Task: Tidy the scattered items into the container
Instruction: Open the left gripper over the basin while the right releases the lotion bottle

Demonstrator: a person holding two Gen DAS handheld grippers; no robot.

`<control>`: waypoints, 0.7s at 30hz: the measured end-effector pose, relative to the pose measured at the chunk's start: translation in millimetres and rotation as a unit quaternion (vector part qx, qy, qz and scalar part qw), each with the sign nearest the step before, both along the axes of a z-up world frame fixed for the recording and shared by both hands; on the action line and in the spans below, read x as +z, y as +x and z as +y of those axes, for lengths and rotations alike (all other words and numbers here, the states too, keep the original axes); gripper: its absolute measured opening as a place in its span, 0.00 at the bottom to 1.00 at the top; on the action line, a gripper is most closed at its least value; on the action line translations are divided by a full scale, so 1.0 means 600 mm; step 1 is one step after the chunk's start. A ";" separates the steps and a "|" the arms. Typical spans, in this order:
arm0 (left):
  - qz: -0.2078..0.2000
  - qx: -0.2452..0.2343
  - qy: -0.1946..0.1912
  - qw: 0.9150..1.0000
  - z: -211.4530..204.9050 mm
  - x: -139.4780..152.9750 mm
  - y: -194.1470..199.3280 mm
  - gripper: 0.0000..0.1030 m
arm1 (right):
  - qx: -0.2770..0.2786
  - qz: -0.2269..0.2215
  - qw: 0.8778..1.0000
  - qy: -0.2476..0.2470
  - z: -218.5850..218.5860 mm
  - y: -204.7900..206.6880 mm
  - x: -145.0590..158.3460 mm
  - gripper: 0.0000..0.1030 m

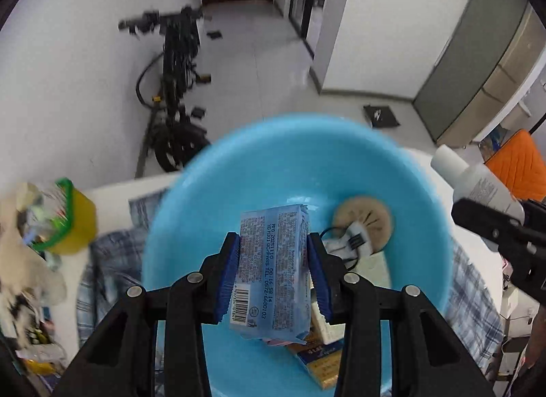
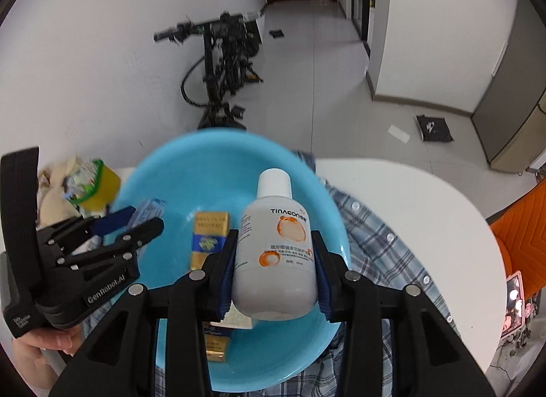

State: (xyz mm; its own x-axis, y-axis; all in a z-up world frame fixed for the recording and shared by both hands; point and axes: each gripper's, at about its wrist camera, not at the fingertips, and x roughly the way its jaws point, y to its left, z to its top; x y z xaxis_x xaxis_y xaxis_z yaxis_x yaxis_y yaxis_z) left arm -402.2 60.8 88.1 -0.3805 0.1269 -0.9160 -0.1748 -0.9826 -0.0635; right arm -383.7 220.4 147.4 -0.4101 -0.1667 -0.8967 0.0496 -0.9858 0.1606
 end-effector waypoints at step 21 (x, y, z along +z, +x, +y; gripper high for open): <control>0.015 0.009 0.027 0.999 -0.036 0.042 0.012 0.66 | 0.015 0.003 1.000 0.016 -0.026 0.007 0.008 0.37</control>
